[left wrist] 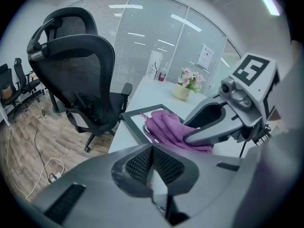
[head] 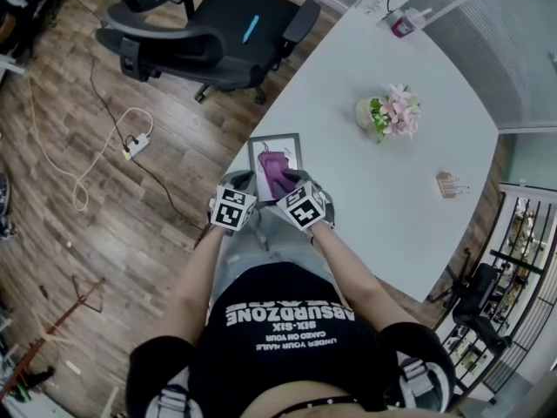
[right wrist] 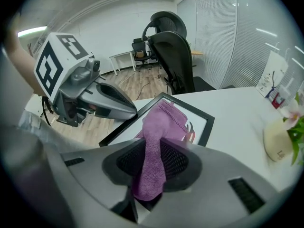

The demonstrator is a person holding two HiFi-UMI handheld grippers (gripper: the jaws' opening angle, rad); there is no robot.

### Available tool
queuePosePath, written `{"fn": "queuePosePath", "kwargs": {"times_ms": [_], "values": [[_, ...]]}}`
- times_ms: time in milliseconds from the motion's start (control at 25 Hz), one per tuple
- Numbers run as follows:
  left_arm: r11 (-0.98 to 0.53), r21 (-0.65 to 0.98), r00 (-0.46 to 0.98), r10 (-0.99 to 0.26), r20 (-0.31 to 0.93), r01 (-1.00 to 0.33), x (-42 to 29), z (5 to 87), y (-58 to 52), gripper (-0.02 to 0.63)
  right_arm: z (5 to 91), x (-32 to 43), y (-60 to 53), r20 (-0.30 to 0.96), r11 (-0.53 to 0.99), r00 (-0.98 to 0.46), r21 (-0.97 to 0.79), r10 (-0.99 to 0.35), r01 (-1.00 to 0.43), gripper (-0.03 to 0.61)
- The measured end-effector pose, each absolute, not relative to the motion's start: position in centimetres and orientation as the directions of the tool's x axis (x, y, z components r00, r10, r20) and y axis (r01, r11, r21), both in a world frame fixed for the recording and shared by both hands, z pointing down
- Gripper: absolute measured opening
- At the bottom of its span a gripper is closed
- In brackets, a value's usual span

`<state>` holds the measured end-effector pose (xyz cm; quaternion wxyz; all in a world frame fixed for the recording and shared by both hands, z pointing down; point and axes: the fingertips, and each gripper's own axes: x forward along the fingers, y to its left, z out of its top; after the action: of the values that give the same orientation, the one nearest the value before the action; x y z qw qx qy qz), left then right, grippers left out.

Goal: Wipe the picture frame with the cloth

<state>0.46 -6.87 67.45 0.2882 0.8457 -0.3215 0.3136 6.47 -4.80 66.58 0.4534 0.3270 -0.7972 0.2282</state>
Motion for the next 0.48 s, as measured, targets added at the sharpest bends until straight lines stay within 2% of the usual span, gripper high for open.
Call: {"fn": "queuePosePath", "kwargs": {"times_ms": [480], "values": [[-0.627, 0.302, 0.604, -0.347, 0.717, -0.718, 0.4, 67.4, -6.9, 0.015, 66.6, 5.7, -10.0, 0.846, 0.638, -0.357, -0.027, -0.396, -0.770, 0.109]]}}
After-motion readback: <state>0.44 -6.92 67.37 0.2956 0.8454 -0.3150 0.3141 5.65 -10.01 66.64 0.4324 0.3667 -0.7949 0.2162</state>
